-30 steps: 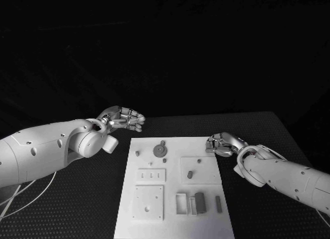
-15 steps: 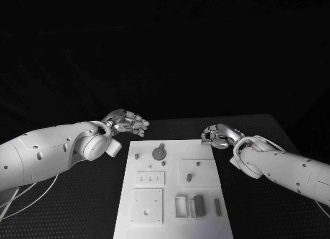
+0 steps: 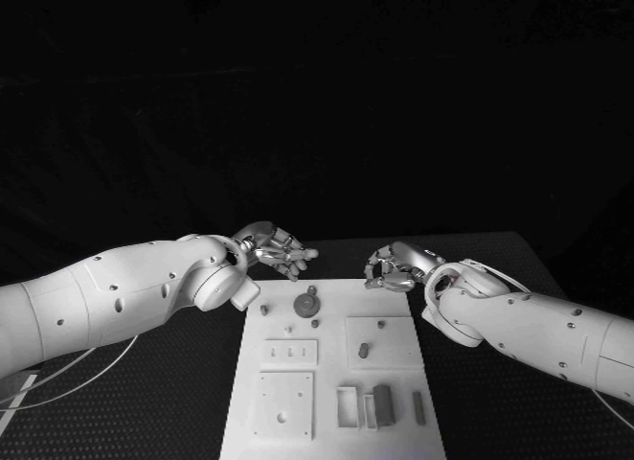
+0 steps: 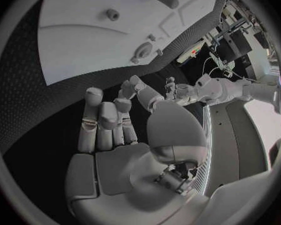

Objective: Assemble the parts on the task board

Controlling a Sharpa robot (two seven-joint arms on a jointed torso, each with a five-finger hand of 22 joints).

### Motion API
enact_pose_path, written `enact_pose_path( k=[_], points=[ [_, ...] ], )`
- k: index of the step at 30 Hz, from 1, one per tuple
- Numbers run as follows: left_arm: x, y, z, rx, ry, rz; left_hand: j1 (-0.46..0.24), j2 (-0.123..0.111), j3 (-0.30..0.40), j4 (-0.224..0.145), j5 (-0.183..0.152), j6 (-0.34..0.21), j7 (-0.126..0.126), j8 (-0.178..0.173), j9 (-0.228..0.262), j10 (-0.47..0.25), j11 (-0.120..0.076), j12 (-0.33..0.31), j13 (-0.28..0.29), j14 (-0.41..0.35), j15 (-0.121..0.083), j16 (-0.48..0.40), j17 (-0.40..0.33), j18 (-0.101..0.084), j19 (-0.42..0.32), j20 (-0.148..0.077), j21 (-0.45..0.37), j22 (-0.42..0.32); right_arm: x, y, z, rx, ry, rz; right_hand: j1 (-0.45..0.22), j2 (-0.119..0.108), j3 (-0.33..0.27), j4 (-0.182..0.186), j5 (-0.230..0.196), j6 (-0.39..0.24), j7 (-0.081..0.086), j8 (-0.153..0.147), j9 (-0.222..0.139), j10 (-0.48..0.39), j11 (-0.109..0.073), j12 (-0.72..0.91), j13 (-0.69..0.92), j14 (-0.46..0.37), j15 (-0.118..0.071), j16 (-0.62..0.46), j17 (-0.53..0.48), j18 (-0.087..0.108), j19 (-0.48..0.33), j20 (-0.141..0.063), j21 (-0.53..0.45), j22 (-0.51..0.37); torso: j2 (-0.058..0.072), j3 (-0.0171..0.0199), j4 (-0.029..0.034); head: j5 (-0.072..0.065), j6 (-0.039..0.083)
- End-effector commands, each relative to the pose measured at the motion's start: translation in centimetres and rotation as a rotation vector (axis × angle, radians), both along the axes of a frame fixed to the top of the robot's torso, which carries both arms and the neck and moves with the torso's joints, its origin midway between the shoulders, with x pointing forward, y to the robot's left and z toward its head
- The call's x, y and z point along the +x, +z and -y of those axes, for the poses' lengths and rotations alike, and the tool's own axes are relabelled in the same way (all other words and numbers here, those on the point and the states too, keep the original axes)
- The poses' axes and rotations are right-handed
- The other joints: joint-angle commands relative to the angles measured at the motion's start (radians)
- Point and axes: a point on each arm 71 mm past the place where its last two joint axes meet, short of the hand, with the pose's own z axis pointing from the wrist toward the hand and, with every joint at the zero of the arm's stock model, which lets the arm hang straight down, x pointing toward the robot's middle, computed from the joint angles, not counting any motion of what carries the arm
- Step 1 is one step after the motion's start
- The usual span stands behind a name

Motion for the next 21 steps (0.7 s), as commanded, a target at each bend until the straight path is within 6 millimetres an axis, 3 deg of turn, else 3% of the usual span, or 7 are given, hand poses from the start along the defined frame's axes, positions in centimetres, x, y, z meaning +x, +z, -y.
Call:
enact_pose_path(
  k=[1, 4, 8, 21],
  points=[
    [-0.1, -0.4, 0.9, 0.104, 0.018, -0.033, -0.018, -0.008, -0.007, 0.000, -0.005, -0.036, 0.018, -0.026, -0.012, -0.009, 0.001, -0.008, 0.011, -0.007, -0.001, 0.009, 0.002, 0.005, -0.007, 0.000, 0.007, 0.008, -0.5, -0.1, -1.3, -0.060, -0.010, -0.031, 0.010, 0.004, -0.004, 0.003, 0.002, 0.202, 0.021, 0.009, 0.004, 0.002, -0.007, -0.001, -0.001, 0.002, -0.004, 0.005, 0.001, 0.005, 0.007, 0.002, 0.003, 0.014, -0.009, -0.0026, -0.0001, 0.005, 0.004],
    [0.0, -0.6, 1.7, 0.121, 0.013, -0.052, -0.066, -0.014, -0.006, 0.001, -0.005, -0.039, 0.020, -0.035, -0.018, -0.009, 0.000, -0.007, 0.029, -0.009, -0.003, 0.017, 0.006, 0.007, -0.009, -0.002, 0.011, 0.018, -0.9, 0.0, -2.7, -0.061, 0.019, -0.034, 0.010, 0.004, -0.004, 0.003, 0.002, 0.203, 0.021, 0.009, 0.004, 0.003, -0.007, -0.001, -0.002, 0.003, -0.004, 0.005, 0.001, 0.005, 0.008, 0.002, 0.004, 0.013, -0.015, -0.0045, -0.0013, 0.010, 0.003],
    [-0.1, -0.8, 3.0, 0.150, -0.007, -0.071, -0.133, -0.020, -0.003, 0.002, -0.007, -0.027, 0.016, -0.035, -0.021, -0.012, -0.002, -0.008, 0.052, -0.013, -0.004, 0.026, 0.008, 0.009, -0.013, -0.002, 0.014, 0.032, -1.5, 0.2, -4.4, -0.064, 0.053, -0.030, 0.011, 0.004, -0.003, 0.003, 0.002, 0.203, 0.020, 0.008, 0.004, 0.004, -0.007, -0.002, -0.002, 0.004, -0.004, 0.005, 0.001, 0.005, 0.009, 0.001, 0.004, 0.013, -0.019, -0.0037, -0.0012, 0.021, 0.003],
    [-0.9, -1.3, 4.7, 0.217, -0.067, -0.102, -0.148, -0.034, 0.005, 0.001, -0.008, -0.016, 0.013, -0.032, -0.019, -0.018, -0.001, -0.012, 0.072, -0.022, -0.003, 0.031, 0.009, 0.011, -0.021, -0.001, 0.015, 0.044, -2.3, 0.5, -6.1, -0.074, 0.085, -0.007, 0.013, 0.003, -0.002, 0.003, 0.002, 0.206, 0.019, 0.007, 0.005, 0.007, -0.008, -0.002, -0.003, 0.007, -0.005, 0.005, 0.000, 0.005, 0.012, 0.000, 0.004, 0.013, -0.016, -0.0024, -0.0025, 0.026, 0.002]
  ],
)
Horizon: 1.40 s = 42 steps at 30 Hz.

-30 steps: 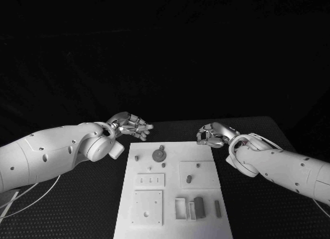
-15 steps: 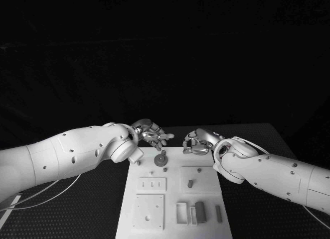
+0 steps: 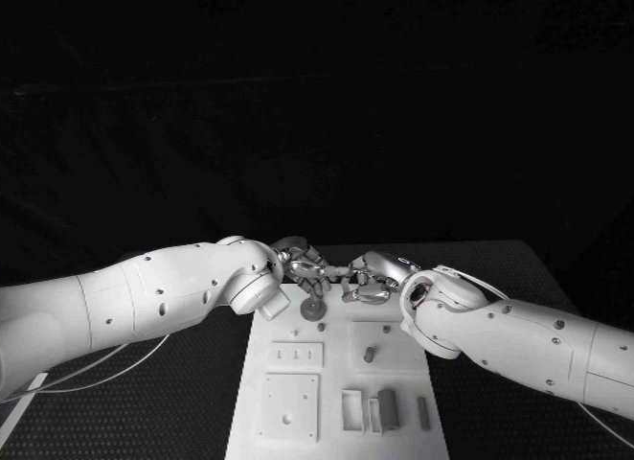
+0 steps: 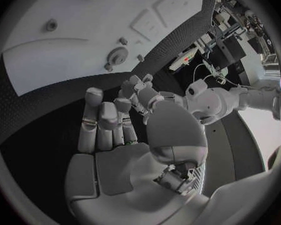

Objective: Assemble the parts on the task board

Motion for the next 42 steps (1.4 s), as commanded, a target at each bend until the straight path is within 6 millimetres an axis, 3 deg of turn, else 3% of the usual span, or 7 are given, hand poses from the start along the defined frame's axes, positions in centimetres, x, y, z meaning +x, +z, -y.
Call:
enact_pose_path(
  k=[1, 8, 17, 24, 37, 42],
  points=[
    [-0.3, -0.2, 0.4, 0.062, -0.033, -0.011, -0.005, -0.004, 0.007, 0.000, -0.006, 0.011, -0.003, 0.000, 0.001, -0.004, 0.000, -0.001, 0.006, -0.006, -0.003, 0.008, 0.002, 0.014, -0.004, 0.000, 0.006, 0.004, -0.1, 0.1, -0.3, -0.030, -0.002, 0.014, 0.007, 0.000, 0.000, 0.004, 0.002, 0.206, 0.020, 0.006, 0.005, 0.004, -0.005, -0.002, -0.002, 0.004, -0.002, 0.005, 0.001, 0.005, 0.006, 0.000, 0.004, 0.012, 0.001, 0.0009, -0.0012, 0.001, -0.001],
    [-0.6, -0.2, 0.4, 0.075, -0.044, -0.014, -0.008, -0.006, 0.011, 0.000, -0.006, 0.062, -0.027, 0.025, 0.013, 0.029, -0.020, 0.029, 0.036, 0.023, -0.020, 0.041, 0.017, 0.019, 0.025, -0.013, 0.032, 0.031, 0.0, 0.0, -0.2, -0.036, -0.006, 0.017, 0.007, -0.001, 0.000, 0.004, 0.002, 0.208, 0.019, 0.006, 0.005, 0.006, -0.005, -0.002, -0.002, 0.006, -0.002, 0.005, 0.001, 0.005, 0.007, 0.000, 0.005, 0.012, 0.001, -0.0006, -0.0017, 0.000, -0.002],
    [-0.8, -0.3, 0.9, 0.102, -0.073, -0.024, -0.037, -0.004, 0.010, 0.000, -0.006, 0.088, -0.038, 0.032, 0.020, 0.039, -0.031, 0.057, 0.066, 0.032, -0.031, 0.075, 0.029, 0.019, 0.035, -0.025, 0.052, 0.064, -0.2, 0.1, -0.6, -0.033, 0.001, 0.021, 0.008, -0.002, 0.001, 0.004, 0.002, 0.209, 0.019, 0.006, 0.005, 0.008, -0.006, -0.003, -0.003, 0.008, -0.003, 0.005, 0.000, 0.005, 0.009, -0.001, 0.005, 0.012, 0.001, -0.0007, -0.0006, 0.000, -0.003],
    [-0.7, -0.5, 0.9, 0.124, -0.063, -0.032, -0.075, 0.016, 0.012, 0.001, -0.005, 0.102, -0.046, 0.035, 0.026, 0.044, -0.038, 0.072, 0.082, 0.039, -0.038, 0.092, 0.032, 0.019, 0.041, -0.032, 0.063, 0.082, -0.5, 0.3, -0.9, -0.020, 0.002, 0.027, 0.008, -0.004, 0.001, 0.005, 0.002, 0.211, 0.018, 0.006, 0.006, 0.010, -0.006, -0.003, -0.003, 0.011, -0.004, 0.004, 0.000, 0.005, 0.011, -0.002, 0.006, 0.012, 0.001, -0.0006, 0.0003, -0.001, -0.003],
    [-0.9, -0.8, 1.1, 0.142, -0.078, -0.043, -0.078, 0.037, 0.020, 0.000, -0.004, 0.104, -0.047, 0.032, 0.027, 0.040, -0.039, 0.076, 0.089, 0.036, -0.040, 0.099, 0.030, 0.019, 0.038, -0.035, 0.064, 0.092, -0.8, 0.4, -1.4, -0.013, 0.017, 0.027, 0.008, -0.004, 0.003, 0.004, 0.002, 0.213, 0.017, 0.005, 0.006, 0.013, -0.007, -0.003, -0.004, 0.014, -0.004, 0.004, 0.000, 0.005, 0.014, -0.002, 0.006, 0.011, 0.002, 0.0006, -0.0017, 0.007, -0.004],
    [-0.9, -0.8, 1.2, 0.144, -0.080, -0.045, -0.053, 0.052, 0.031, -0.002, 0.018, 0.107, -0.048, 0.027, 0.028, 0.036, -0.040, 0.081, 0.096, 0.034, -0.041, 0.106, 0.026, 0.017, 0.034, -0.036, 0.065, 0.103, -1.0, 0.4, -1.6, -0.010, 0.024, 0.026, 0.008, -0.005, 0.003, 0.004, 0.002, 0.214, 0.017, 0.005, 0.006, 0.013, -0.007, -0.003, -0.004, 0.014, -0.005, 0.004, 0.000, 0.005, 0.014, -0.003, 0.006, 0.011, 0.002, 0.0004, -0.0019, 0.007, -0.005]
  ],
)
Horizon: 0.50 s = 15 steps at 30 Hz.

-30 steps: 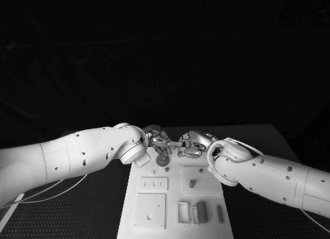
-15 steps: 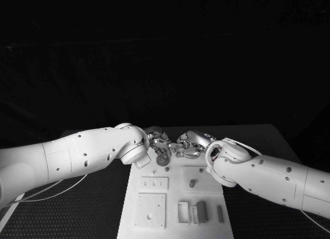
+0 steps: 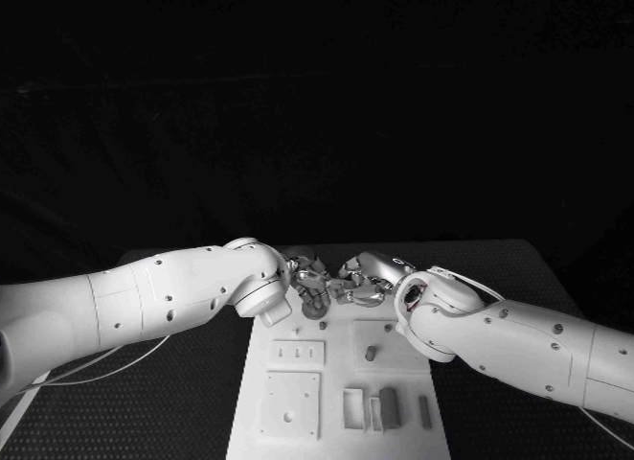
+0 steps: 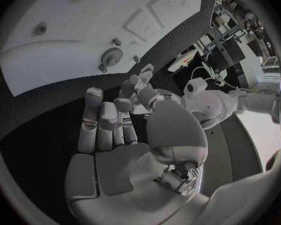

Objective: Assemble the parts on the task board

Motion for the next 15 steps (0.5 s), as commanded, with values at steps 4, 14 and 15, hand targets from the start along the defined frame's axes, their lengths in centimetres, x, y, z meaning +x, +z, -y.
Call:
enact_pose_path(
  k=[4, 14, 15],
  points=[
    [-0.13, 0.00, 0.39, 0.008, -0.024, -0.006, 0.017, 0.007, 0.006, 0.000, 0.009, 0.008, 0.001, -0.007, 0.000, -0.003, -0.002, 0.006, 0.004, -0.003, -0.005, 0.007, -0.003, 0.015, -0.005, -0.007, 0.007, 0.007, -0.19, 0.15, -0.44, 0.001, 0.012, 0.010, 0.004, -0.001, 0.002, 0.003, 0.002, 0.208, 0.023, 0.005, 0.006, 0.007, -0.001, -0.003, -0.001, 0.005, -0.001, 0.004, 0.000, 0.009, 0.008, -0.003, 0.006, 0.011, 0.001, -0.0001, -0.0003, 0.001, -0.002],
    [-0.08, 0.00, 0.27, 0.003, -0.014, -0.008, 0.055, 0.021, 0.003, -0.002, 0.029, 0.012, 0.001, -0.011, 0.003, -0.006, -0.002, 0.012, 0.012, -0.006, -0.005, 0.016, -0.009, 0.013, -0.008, -0.007, 0.008, 0.021, -0.49, 0.22, -0.76, 0.003, 0.022, 0.007, 0.005, -0.002, 0.002, 0.003, 0.002, 0.209, 0.022, 0.004, 0.006, 0.008, -0.001, -0.004, -0.002, 0.006, -0.002, 0.003, 0.000, 0.009, 0.009, -0.003, 0.007, 0.011, 0.001, -0.0009, 0.0004, 0.002, -0.006],
    [-0.08, -0.01, 0.28, 0.004, -0.015, -0.010, 0.064, 0.021, 0.002, -0.002, 0.034, 0.012, 0.001, -0.012, 0.004, -0.007, -0.002, 0.012, 0.013, -0.007, -0.005, 0.018, -0.011, 0.013, -0.009, -0.007, 0.007, 0.023, -0.51, 0.23, -0.78, 0.003, 0.022, 0.008, 0.005, -0.002, 0.002, 0.003, 0.002, 0.209, 0.022, 0.004, 0.007, 0.008, -0.001, -0.004, -0.002, 0.006, -0.002, 0.003, 0.000, 0.009, 0.009, -0.003, 0.007, 0.011, 0.001, -0.0010, 0.0005, 0.002, -0.006]
  ],
)
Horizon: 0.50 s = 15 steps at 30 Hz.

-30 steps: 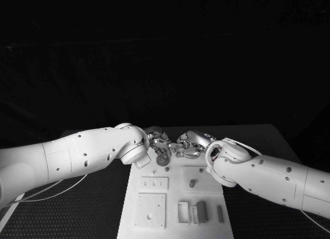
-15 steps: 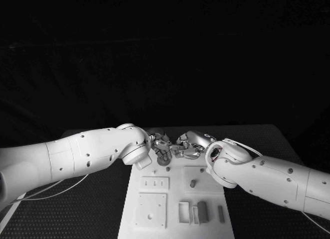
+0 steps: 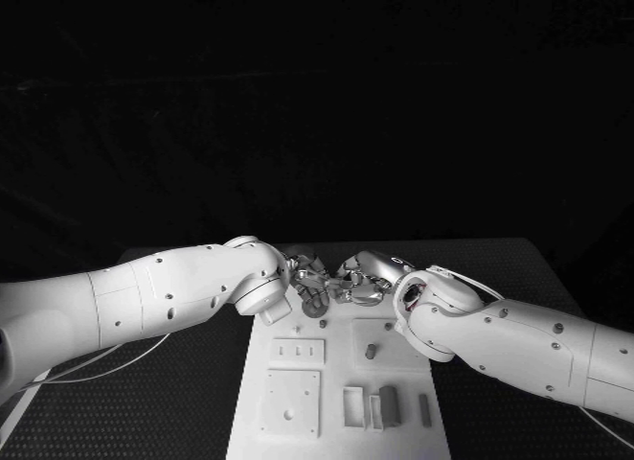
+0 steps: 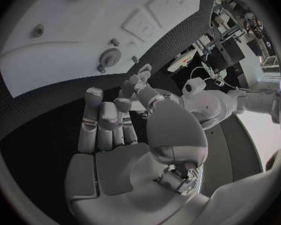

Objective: Assemble the parts on the task board

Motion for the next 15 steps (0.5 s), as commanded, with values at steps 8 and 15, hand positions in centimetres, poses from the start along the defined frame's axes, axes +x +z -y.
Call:
enact_pose_path(
  k=[8, 15],
  points=[
    [-0.05, 0.02, 0.28, -0.009, -0.017, -0.014, 0.024, -0.028, -0.016, 0.000, 0.067, 0.015, -0.004, -0.009, 0.006, -0.006, -0.004, 0.012, 0.008, -0.005, -0.002, 0.015, -0.009, 0.010, -0.004, -0.003, 0.002, 0.014, -0.42, 0.26, -0.74, -0.007, 0.031, 0.025, 0.005, -0.003, 0.003, 0.003, 0.002, 0.210, 0.022, 0.004, 0.007, 0.008, -0.003, -0.004, -0.002, 0.006, -0.004, 0.003, 0.000, 0.014, 0.006, 0.000, 0.007, 0.011, 0.000, -0.0003, -0.0001, 0.005, -0.004],
    [0.01, -0.02, 0.42, -0.009, -0.016, -0.019, 0.044, -0.043, -0.015, -0.002, 0.194, 0.029, -0.010, -0.008, 0.012, 0.003, -0.010, 0.022, 0.017, -0.001, -0.005, 0.031, -0.013, 0.011, 0.004, -0.005, 0.002, 0.027, -0.51, 0.28, -0.97, -0.008, 0.037, 0.024, 0.006, -0.004, 0.004, 0.003, 0.002, 0.210, 0.022, 0.004, 0.007, 0.009, -0.004, -0.004, -0.002, 0.007, -0.004, 0.003, 0.000, 0.014, 0.007, 0.000, 0.007, 0.011, 0.000, 0.0000, 0.0000, 0.007, -0.007]
  ],
)
